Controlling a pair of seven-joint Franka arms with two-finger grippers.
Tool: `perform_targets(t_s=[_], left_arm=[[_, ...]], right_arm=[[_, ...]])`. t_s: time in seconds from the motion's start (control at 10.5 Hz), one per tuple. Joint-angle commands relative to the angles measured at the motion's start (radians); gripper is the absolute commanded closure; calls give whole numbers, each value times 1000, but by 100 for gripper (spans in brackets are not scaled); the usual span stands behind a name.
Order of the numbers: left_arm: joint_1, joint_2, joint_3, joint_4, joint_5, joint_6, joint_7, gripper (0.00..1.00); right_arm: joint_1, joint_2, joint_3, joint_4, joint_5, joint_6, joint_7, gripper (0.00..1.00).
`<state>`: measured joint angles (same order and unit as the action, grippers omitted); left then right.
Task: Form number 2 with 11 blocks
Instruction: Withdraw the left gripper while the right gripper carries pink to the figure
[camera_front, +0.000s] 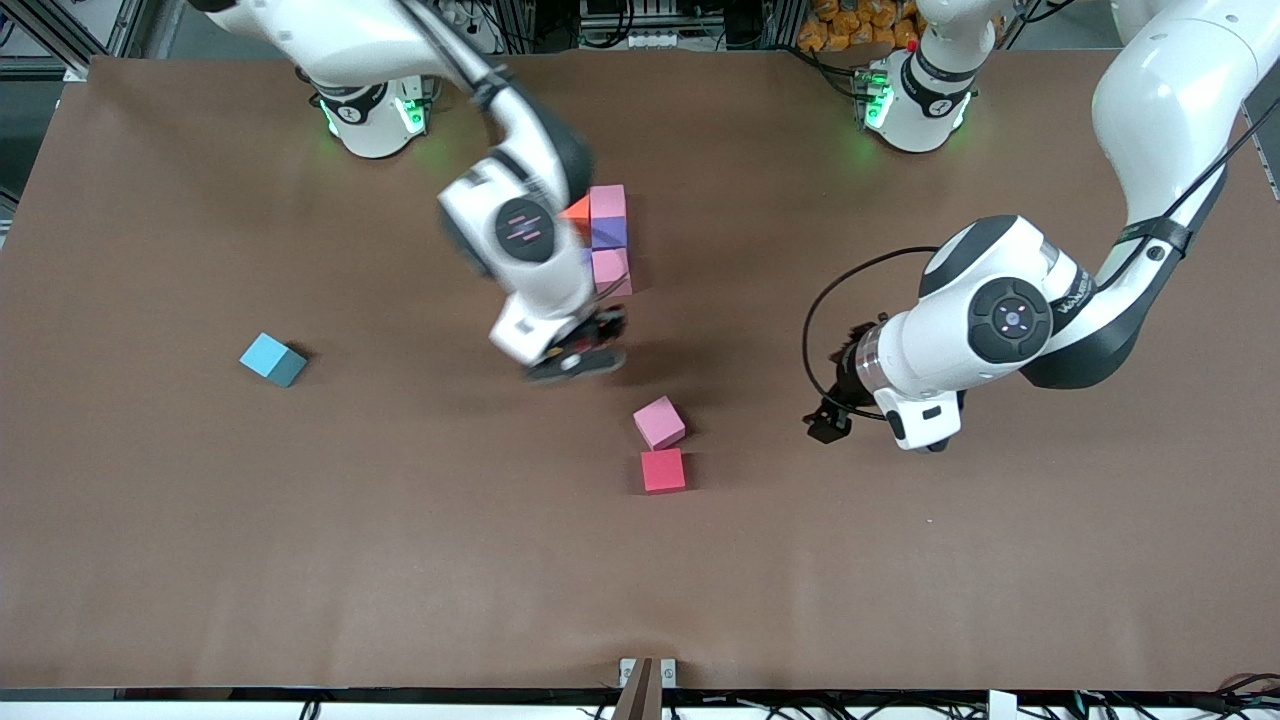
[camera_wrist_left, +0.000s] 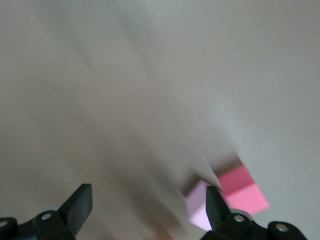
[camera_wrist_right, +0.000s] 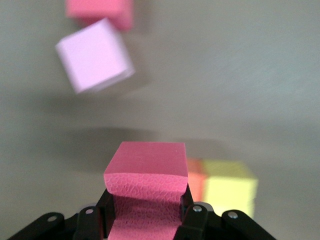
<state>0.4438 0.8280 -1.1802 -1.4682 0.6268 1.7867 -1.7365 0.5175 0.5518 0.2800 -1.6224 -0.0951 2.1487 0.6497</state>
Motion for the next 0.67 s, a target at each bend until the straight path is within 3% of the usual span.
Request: perform_targets(t_s=[0.0, 0.1, 0.38, 0.57], left_arm=[[4, -21, -22, -7, 196, -90, 243, 0], [0, -21, -24, -9, 270, -117, 337, 0], [50, -70, -30, -9, 333, -162, 635, 0], [78, -122, -18, -7, 356, -162, 896, 0]], right_arm=[[132, 57, -62, 59, 5, -12, 126, 100], [153, 57, -74, 61, 41, -12, 201, 100], [225, 48, -201, 90, 282, -15, 491, 100], [242, 56, -240, 116, 296, -3, 800, 100]])
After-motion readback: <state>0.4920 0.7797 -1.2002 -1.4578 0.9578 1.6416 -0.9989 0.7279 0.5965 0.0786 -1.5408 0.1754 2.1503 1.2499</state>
